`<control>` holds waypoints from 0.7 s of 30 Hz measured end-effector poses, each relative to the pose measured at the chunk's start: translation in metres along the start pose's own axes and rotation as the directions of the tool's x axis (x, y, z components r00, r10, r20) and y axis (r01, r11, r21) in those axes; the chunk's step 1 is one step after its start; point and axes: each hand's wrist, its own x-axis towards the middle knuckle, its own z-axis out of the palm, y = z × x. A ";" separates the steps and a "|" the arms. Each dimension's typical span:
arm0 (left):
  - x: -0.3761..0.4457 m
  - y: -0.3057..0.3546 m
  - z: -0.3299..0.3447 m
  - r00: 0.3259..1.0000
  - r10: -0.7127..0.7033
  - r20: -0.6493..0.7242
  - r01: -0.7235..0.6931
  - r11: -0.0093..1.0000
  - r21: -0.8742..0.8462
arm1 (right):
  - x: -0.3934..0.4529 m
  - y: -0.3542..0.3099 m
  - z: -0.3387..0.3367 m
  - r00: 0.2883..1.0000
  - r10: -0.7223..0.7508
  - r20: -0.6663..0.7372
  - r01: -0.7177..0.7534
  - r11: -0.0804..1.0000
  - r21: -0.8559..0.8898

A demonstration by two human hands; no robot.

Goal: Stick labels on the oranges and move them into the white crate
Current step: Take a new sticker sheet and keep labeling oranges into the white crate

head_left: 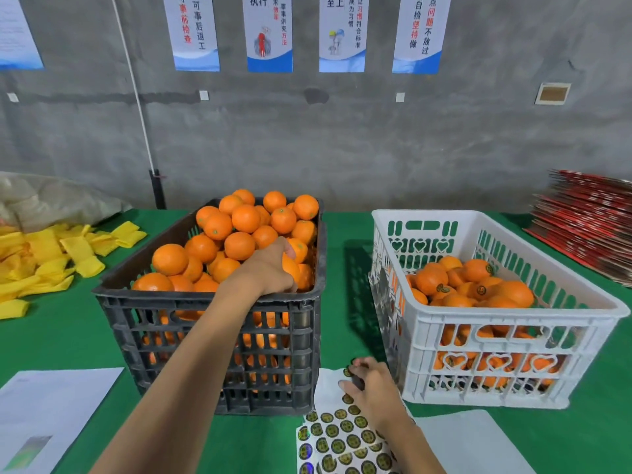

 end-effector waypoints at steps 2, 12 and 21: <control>-0.001 0.000 0.000 1.000 -0.002 -0.021 0.001 1.000 -0.009 | 0.004 -0.001 -0.002 1.000 0.020 -0.022 -0.018 0.996 0.083; -0.004 0.001 0.000 1.000 -0.014 -0.026 0.013 0.999 -0.033 | 0.004 0.009 -0.006 0.999 -0.027 0.026 0.025 0.996 0.084; -0.008 0.002 0.000 0.998 -0.001 -0.058 -0.003 0.998 -0.059 | 0.009 0.011 -0.003 0.999 0.004 -0.037 0.001 0.992 0.125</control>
